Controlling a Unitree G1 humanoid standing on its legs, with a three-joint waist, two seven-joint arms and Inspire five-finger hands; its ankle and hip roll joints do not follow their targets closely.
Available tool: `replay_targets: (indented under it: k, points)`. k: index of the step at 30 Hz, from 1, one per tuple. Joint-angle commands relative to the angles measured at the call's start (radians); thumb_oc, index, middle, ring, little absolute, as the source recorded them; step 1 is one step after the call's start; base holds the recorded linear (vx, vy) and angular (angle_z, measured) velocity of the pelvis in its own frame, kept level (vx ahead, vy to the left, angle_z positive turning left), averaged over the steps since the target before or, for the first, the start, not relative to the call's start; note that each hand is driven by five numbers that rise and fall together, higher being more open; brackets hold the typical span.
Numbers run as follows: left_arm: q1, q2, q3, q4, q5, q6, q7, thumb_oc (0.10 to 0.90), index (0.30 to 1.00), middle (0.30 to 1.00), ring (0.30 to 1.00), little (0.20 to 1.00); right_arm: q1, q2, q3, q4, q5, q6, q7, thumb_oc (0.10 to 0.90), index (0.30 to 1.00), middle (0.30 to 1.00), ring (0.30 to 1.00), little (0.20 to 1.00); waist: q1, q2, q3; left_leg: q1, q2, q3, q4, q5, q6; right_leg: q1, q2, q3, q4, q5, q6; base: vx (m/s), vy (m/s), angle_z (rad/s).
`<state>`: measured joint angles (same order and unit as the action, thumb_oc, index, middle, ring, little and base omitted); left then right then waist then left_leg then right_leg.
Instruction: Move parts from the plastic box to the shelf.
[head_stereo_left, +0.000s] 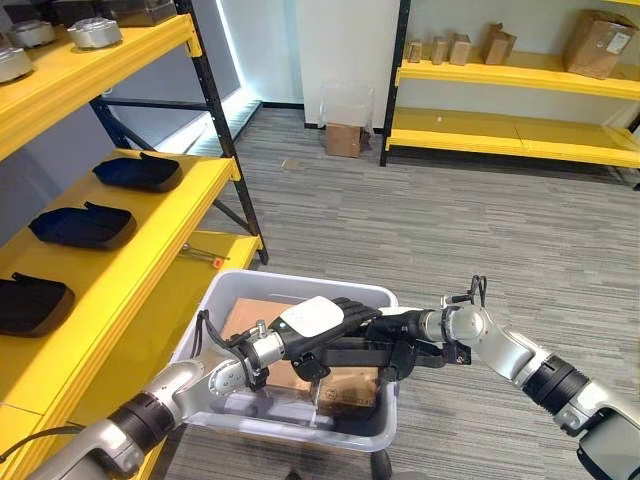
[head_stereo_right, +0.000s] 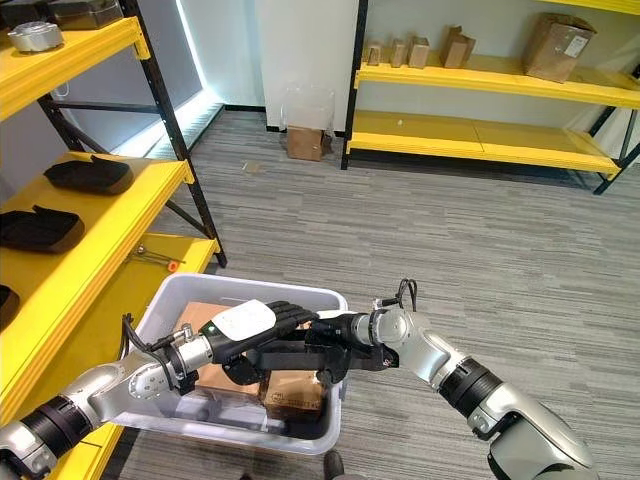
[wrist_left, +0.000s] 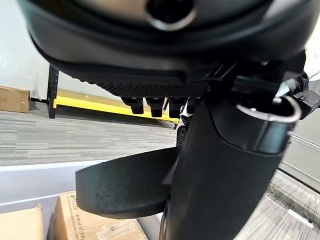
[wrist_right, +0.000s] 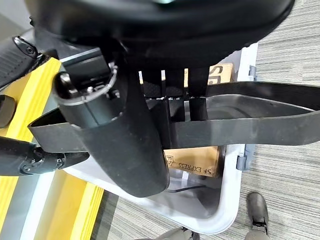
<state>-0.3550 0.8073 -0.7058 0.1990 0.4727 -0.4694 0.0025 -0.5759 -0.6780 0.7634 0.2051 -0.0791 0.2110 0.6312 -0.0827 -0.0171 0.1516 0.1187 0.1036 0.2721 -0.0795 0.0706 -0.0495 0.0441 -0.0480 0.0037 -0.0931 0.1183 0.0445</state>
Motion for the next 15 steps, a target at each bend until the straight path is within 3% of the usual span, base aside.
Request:
replay_targets:
  k: [1, 15]
  points:
    - [-0.099, -0.049, 0.000, 0.061, -0.076, 0.013, 0.010, 0.400, 0.300, 0.300, 0.300, 0.300, -0.182, 0.074, 0.003, -0.050, 0.023, -0.110, -0.024, 0.400, 0.300, 0.300, 0.300, 0.300, -0.005, -0.001, -0.057, -0.006, 0.052, -0.069, -0.008, -0.058, -0.019, 0.045, -0.064, -0.070, 0.015, -0.065, 0.067, 0.00, 0.000, 0.00]
    - [-0.109, -0.038, -0.004, 0.062, -0.020, 0.002, 0.063, 0.400, 0.300, 0.300, 0.300, 0.300, -0.194, 0.073, -0.002, -0.072, 0.045, -0.093, -0.053, 0.400, 0.300, 0.300, 0.300, 0.300, -0.009, 0.003, -0.055, -0.003, 0.052, -0.065, -0.008, -0.059, -0.019, 0.046, -0.068, -0.071, 0.016, -0.066, 0.066, 0.00, 0.000, 0.00]
